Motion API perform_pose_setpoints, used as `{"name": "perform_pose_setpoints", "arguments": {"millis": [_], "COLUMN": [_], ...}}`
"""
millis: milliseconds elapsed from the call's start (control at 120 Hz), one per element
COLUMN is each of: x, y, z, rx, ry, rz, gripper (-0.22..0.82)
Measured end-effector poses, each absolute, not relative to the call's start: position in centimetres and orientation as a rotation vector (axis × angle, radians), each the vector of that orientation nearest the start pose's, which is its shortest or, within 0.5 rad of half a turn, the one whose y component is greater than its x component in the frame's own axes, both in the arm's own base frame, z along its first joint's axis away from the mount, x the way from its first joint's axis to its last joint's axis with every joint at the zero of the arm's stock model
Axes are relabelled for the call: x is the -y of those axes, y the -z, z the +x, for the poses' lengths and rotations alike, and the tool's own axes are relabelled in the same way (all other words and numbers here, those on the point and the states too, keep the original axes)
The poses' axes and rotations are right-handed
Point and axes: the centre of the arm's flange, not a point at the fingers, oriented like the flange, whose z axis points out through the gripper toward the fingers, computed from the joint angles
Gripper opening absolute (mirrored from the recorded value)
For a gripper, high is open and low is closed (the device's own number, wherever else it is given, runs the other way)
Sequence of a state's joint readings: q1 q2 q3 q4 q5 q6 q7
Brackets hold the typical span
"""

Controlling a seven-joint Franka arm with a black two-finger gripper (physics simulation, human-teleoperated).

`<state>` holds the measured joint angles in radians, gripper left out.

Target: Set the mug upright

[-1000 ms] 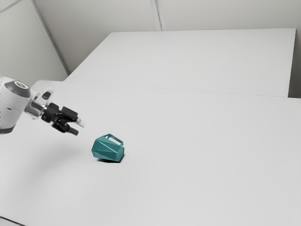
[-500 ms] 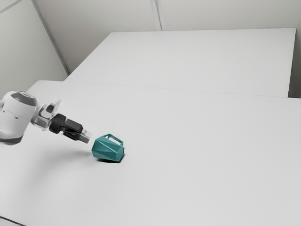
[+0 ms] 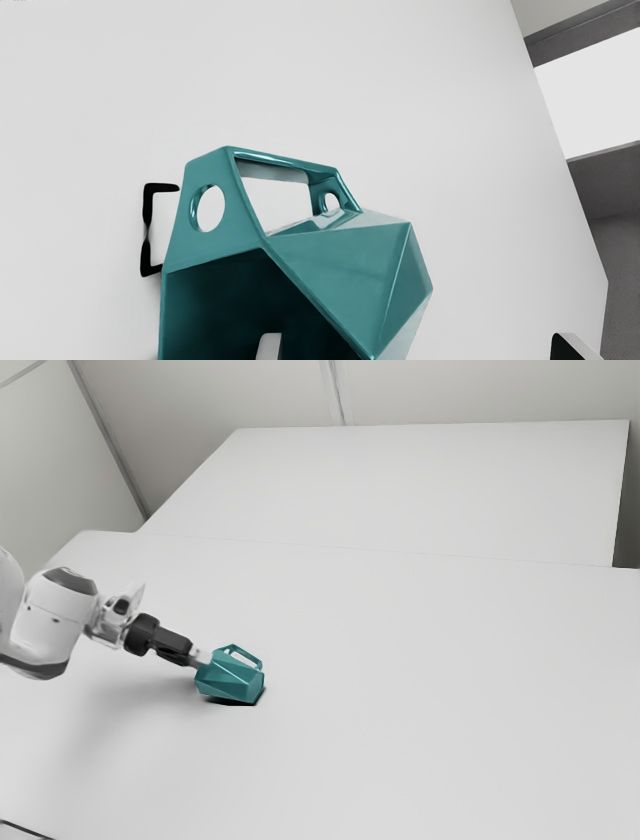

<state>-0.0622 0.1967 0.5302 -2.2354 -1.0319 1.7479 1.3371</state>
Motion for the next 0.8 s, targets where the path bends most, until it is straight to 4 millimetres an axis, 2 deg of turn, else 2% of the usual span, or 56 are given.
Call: {"name": "perform_pose_setpoints", "arguments": {"millis": [150,475,650,800], "x": [-14.5,-14.4,-14.1,-12.9], "y": [-27.8,-27.7,-27.9,-28.4], "z": [47.6,47.7,47.8,48.2], "rx": [0.344,0.374,0.398,0.434], "ry": [-0.350,-0.381,-0.392,-0.401], "rz": [2.135,2.124,2.118,2.104], "gripper": [0.55,0.11,-0.03,-0.12]}}
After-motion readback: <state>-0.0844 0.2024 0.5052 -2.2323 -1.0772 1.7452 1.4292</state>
